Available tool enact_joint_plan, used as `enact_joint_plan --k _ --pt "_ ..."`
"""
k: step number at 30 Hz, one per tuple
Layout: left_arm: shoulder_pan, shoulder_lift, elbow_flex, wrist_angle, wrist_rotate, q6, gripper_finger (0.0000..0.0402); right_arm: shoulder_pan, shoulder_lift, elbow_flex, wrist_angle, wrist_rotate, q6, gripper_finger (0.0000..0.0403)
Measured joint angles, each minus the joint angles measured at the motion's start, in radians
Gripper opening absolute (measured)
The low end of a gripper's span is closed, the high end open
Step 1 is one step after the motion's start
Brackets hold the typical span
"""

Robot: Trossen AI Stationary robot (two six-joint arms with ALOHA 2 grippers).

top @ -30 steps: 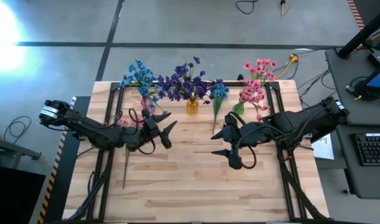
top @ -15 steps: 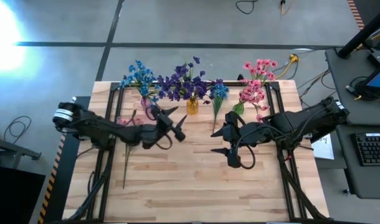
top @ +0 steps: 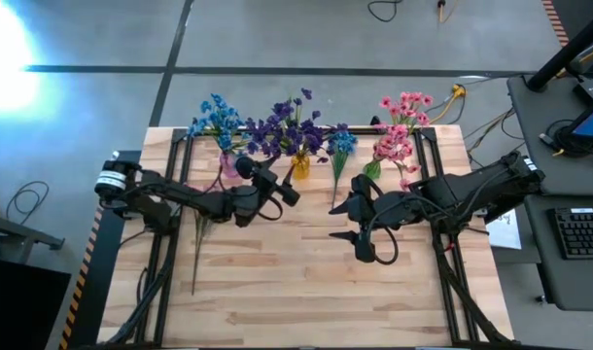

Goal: Sort flowers into vase by color
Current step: Put the violet flowers into the yellow vase

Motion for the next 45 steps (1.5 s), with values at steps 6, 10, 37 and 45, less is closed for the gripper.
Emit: enact_joint_plan --k 6,10,37,45 --pt "0.024 -0.006 -0.012 -0.001 0.003 0.002 0.0236 0.0 0.0 -0.001 0.003 0.0 -0.012 0.0247" --pt "0.044 -0.006 -0.012 0.017 0.056 0.01 0.0235 0.0 0.0 -0.001 0.003 0.002 -0.013 0.0247" --pt "0.104 -0.007 0.001 0.026 0.134 0.009 0.0134 0.0 0.0 -0.002 0.003 0.028 -0.016 0.0247" --pt "0.107 -0.007 0.001 0.017 0.134 0.009 0.0097 0.0 0.0 -0.002 0.003 0.028 -0.014 0.0247"
